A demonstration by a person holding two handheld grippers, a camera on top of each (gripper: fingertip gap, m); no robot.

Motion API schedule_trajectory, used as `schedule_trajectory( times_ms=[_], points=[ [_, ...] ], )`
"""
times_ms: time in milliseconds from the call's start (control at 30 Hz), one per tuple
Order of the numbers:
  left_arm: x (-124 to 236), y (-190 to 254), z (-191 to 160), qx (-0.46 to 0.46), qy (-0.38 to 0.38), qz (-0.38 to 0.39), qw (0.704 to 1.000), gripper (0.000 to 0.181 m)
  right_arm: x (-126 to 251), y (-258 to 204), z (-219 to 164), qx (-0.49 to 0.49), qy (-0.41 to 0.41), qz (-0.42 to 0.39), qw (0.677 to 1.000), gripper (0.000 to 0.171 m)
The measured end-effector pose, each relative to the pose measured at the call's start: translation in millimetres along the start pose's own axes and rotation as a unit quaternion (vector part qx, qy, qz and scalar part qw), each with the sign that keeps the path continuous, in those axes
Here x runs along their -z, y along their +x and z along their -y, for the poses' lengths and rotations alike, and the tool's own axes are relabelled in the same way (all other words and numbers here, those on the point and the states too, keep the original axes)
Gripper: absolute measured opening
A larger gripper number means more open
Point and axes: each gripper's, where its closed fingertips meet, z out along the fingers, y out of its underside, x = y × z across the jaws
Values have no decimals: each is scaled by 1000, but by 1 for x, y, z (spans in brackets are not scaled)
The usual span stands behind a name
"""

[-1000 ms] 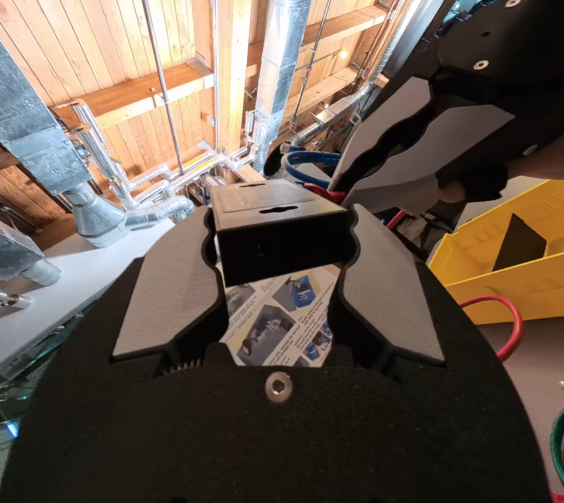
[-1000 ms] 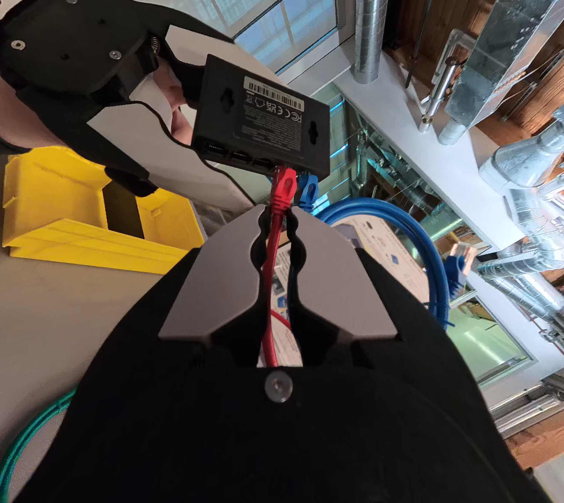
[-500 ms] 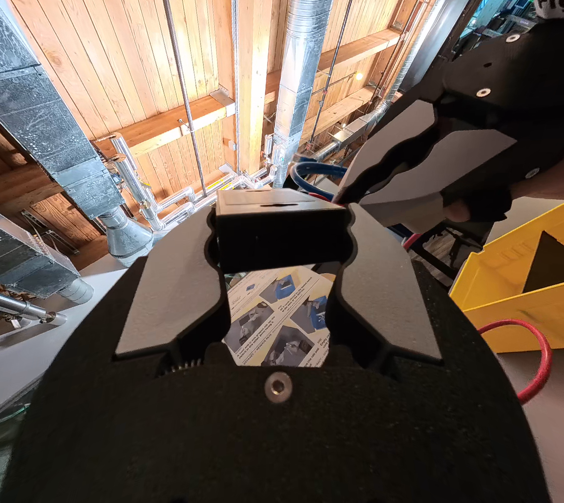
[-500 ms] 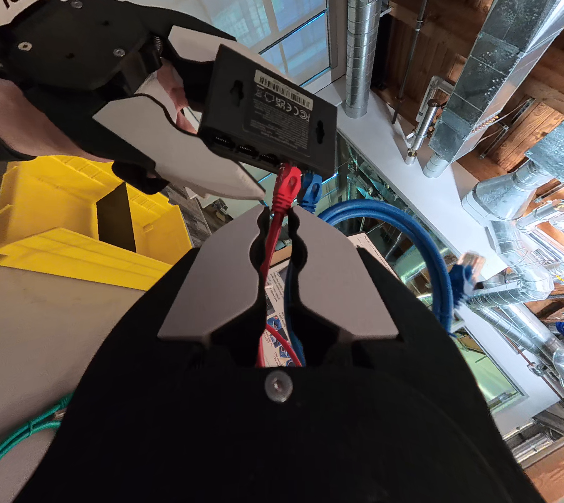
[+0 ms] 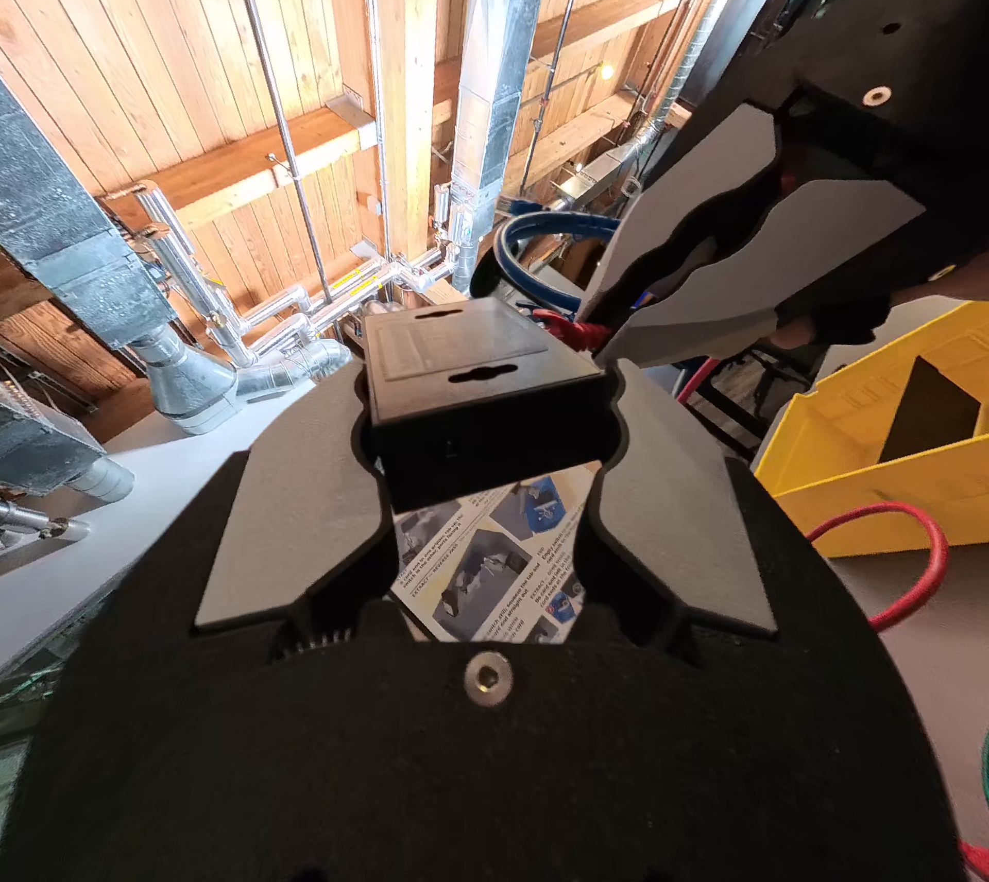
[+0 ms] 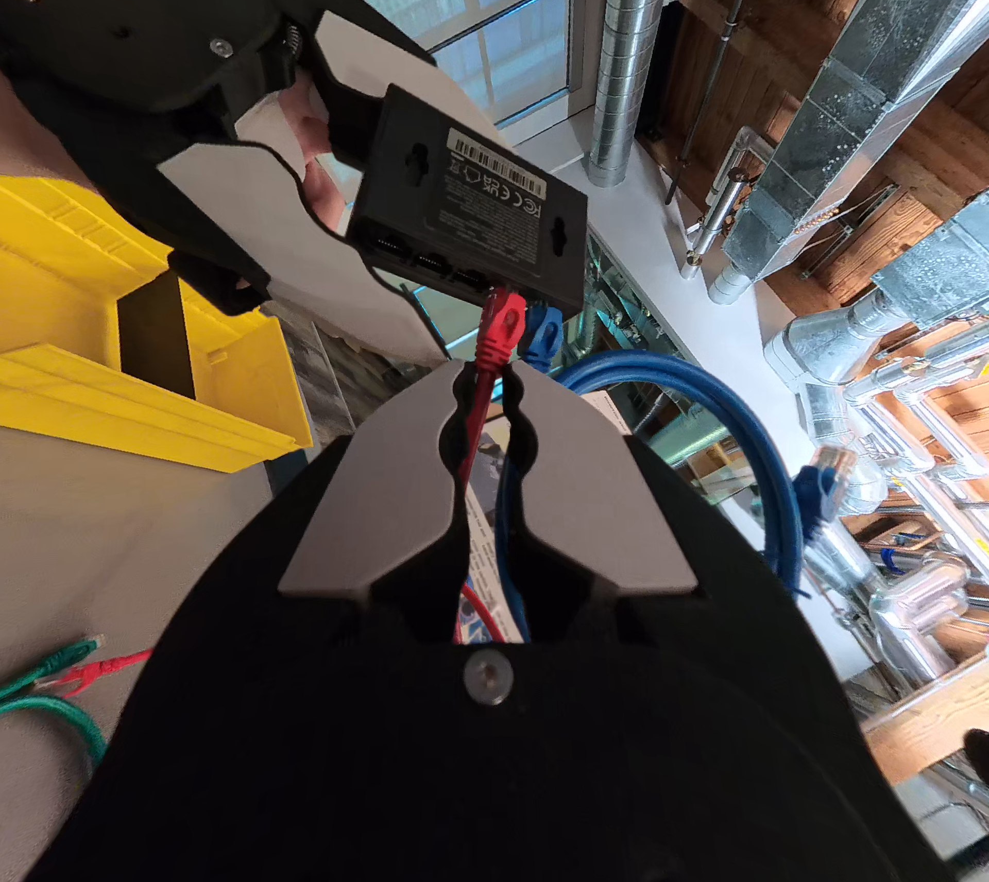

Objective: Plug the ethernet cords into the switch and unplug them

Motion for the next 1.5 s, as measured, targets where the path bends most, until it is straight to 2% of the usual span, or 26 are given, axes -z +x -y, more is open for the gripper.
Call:
schedule_trajectory(
  times_ms=[133,233,367,633,1033,1300,1500],
  points=[
    [-2,4,-6,8,-17,-18,1000,91,-1,-2,-2,27,-13,0,1000,10],
    [-1,9,-7,6,-15,-42,999,105,-1,-10,-1,40,-6,22,999,10],
    [0,13,-8,2,-9,-53,999,109,0,-14,-1,38,-3,38,999,10],
    [-2,9,-10,4,4,-27,1000,100,0,-12,-3,49,-23,31,998,10],
    [-2,6,-6,-1,20,-2,1000,92,4,-7,1,53,-11,23,998,11],
    [-4,-9,-18,2,-37,26,999,90,-9,-2,-5,-18,-56,-19,998,10],
    [0,-14,-20,0,-56,16,998,88,-14,-3,-5,-81,-53,-29,995,11]
  ],
)
